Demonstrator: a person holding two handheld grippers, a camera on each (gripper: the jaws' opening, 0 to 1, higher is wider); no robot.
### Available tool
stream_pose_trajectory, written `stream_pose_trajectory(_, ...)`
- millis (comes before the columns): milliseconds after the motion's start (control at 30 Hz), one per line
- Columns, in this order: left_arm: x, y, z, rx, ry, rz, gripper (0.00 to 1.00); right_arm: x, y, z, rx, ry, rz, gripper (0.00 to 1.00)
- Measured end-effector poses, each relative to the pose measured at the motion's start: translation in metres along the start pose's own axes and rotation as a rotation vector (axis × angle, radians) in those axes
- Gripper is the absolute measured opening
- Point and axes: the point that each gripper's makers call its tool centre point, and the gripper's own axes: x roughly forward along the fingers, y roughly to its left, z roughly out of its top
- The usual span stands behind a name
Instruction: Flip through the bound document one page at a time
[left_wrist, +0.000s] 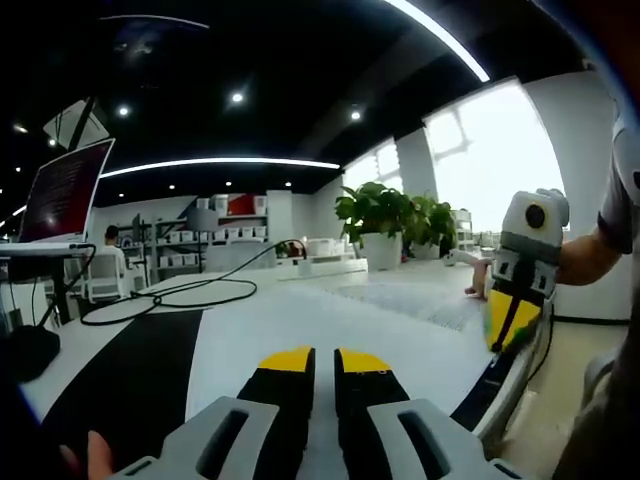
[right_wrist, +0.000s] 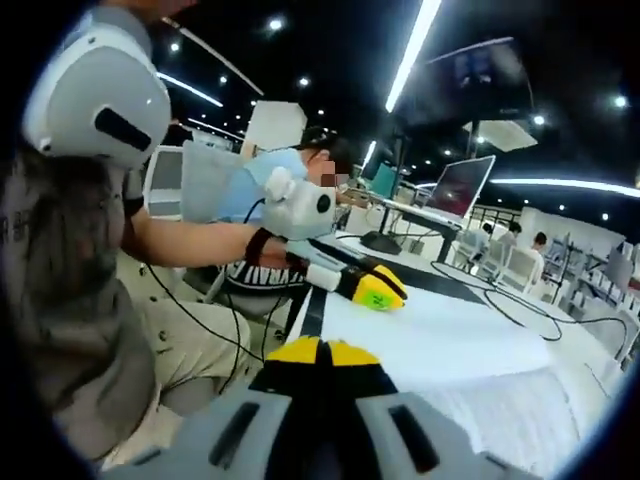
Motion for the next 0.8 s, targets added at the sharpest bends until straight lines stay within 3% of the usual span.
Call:
stream_pose_trajectory(133, -0.001, 0.0, -0.001, -0.002, 0.002, -0.001, 0.1, -0.005, -0.008, 0.006, 0.09, -0.035, -0.036, 0.01)
stream_pose_trajectory(267, -0.002, -0.001, -0.001, -0.003, 0.002, -0.002, 0.1, -0.023, -0.026, 0.021, 0.177, -0.131, -0.138, 0.01)
stream_pose_trajectory(333, -0.002, 0.0, -0.001, 0.0, 0.0, -0.001, 0.1, -0.043, -0.04, 0.024, 0.209, -0.184, -0.234, 0.01)
stream_pose_trajectory(433, -0.002, 0.0, 0.0, 0.006, -0.005, 0.0, 0.1, -0.076, -0.053, 0.013, 0.185, -0.182, -0.373, 0.01)
stream_pose_trajectory(667, -0.002, 0.001, -0.002, 0.007, -0.005, -0.002, 0.1, -0.157, -0.061, -0.009, 0.225, -0.161, -0.562, 0.01)
stream_pose_trajectory(800, -0.002, 0.001, -0.003, -0.016, 0.002, -0.001, 0.1, -0.196, -0.069, -0.016, 0.22, -0.181, -0.673, 0.01)
